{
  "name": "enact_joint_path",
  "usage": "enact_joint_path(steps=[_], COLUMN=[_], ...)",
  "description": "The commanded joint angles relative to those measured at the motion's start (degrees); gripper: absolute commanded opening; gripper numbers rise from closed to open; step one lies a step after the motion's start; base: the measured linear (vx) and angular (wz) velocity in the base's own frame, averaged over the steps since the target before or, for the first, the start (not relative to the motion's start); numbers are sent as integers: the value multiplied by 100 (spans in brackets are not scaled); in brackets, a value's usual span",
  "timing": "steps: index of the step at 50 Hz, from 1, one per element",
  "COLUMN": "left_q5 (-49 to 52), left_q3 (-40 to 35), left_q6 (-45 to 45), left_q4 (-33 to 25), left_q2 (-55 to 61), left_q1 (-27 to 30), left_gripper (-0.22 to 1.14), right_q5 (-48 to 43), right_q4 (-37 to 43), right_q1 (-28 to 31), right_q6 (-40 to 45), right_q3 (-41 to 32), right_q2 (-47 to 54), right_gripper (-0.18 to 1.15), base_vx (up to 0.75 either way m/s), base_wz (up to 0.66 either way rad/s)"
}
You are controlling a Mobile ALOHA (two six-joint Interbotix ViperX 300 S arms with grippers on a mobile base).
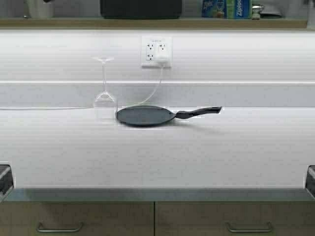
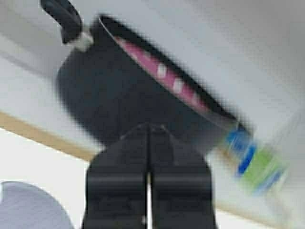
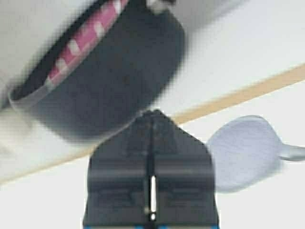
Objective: Open the cabinet, put the pot inside, then close it
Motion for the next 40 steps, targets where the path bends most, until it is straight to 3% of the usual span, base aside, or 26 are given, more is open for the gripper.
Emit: enact_joint_path(steps=[1, 13, 40], left_q5=[1020, 1749, 2681], left_q3=[-325, -360, -589], left_q6=[940, 1890, 2443], left_q4=[-123, -396, -404], left_q2=[-378, -765, -765], left_q1=[-9, 53, 519], left_gripper=[5, 5, 5], right_q5=[527, 1099, 1362], right_q4=[-44, -53, -88], right_q1=[0, 9, 0], right_q6=[-861, -1714, -1819], right_q3=[-211, -237, -413], right_q2=[-264, -677, -668], right_gripper=[8, 8, 8], base_vx=[-15, -18, -22], base_wz=[-1, 3, -5])
